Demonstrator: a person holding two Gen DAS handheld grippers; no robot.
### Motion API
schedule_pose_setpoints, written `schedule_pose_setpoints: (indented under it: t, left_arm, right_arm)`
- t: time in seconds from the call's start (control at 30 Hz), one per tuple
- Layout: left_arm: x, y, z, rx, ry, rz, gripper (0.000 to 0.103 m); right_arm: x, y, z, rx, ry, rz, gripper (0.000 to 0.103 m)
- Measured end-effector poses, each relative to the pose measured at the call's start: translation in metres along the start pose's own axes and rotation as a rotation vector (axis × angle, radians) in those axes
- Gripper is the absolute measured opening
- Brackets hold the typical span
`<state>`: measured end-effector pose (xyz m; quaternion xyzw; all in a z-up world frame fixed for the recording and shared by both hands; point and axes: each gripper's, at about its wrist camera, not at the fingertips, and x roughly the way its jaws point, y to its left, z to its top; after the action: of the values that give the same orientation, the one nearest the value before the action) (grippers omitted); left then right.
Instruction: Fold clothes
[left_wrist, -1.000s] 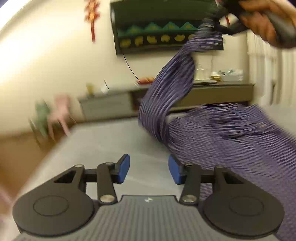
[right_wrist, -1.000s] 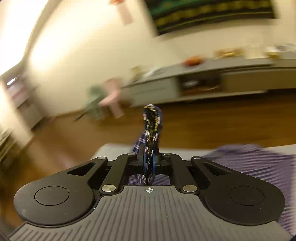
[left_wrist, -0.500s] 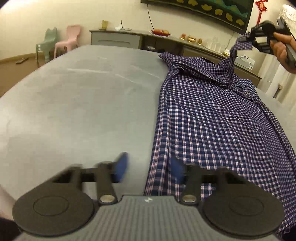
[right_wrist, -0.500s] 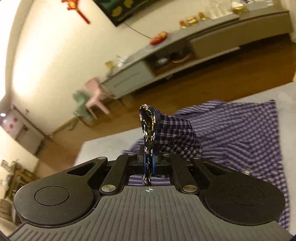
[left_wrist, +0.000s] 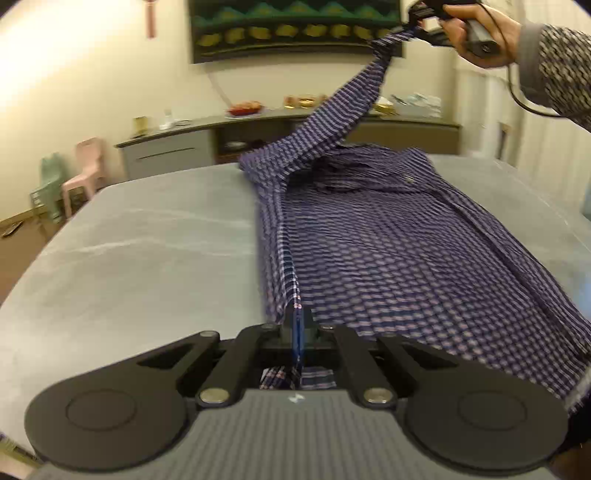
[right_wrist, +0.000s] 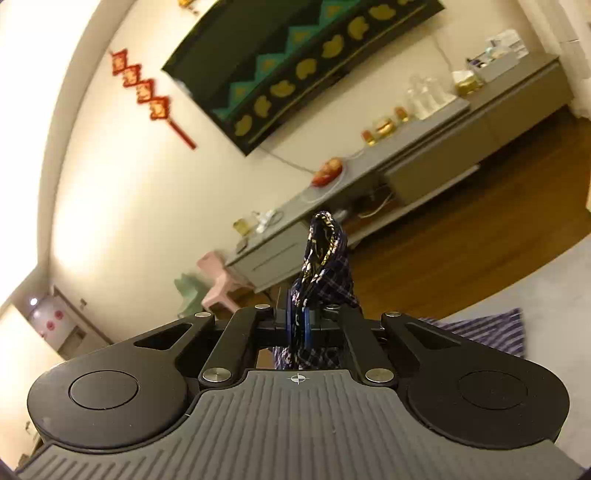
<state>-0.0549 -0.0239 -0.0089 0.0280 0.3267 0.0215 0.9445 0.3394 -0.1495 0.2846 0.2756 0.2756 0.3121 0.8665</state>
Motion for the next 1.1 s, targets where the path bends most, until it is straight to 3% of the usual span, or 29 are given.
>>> schedule_pose_setpoints:
  t: [0.17, 0.37, 0.57, 0.8, 0.9, 0.97, 1.0, 1.1]
  left_arm:
    - [0.022, -0.018, -0.008, 0.019, 0.066, -0.047, 0.001]
    - [0.034, -0.026, -0.021, 0.036, 0.119, -0.063, 0.001]
    - [0.03, -0.024, -0.016, 0.023, 0.123, -0.052, 0.001]
    - [0.031, -0.014, -0.016, -0.007, 0.153, -0.07, 0.002]
    - [0.019, -0.002, -0.007, -0.036, 0.126, -0.102, 0.014]
    - [0.011, 0.005, -0.001, -0.055, 0.109, -0.124, 0.05]
    - [0.007, 0.009, 0.002, -0.065, 0.1, -0.134, 0.057]
    - [0.0, 0.034, 0.019, -0.139, 0.087, -0.203, 0.06]
  right_arm:
    - [-0.022, -0.057, -0.003, 0.055, -0.011, -0.046, 0.0]
    - [-0.015, -0.112, -0.019, 0.102, 0.018, -0.114, 0.0]
    - [-0.033, -0.133, -0.012, 0.147, -0.058, -0.082, 0.0]
    - [-0.046, -0.146, -0.021, 0.129, -0.085, -0.147, 0.0]
    - [-0.043, -0.158, -0.02, 0.156, -0.056, -0.133, 0.0]
    - [-0.04, -0.162, -0.024, 0.148, -0.03, -0.132, 0.0]
    - [-0.039, -0.163, -0.027, 0.133, -0.017, -0.138, 0.0]
    - [-0.034, -0.17, -0.037, 0.078, 0.016, -0.19, 0.0]
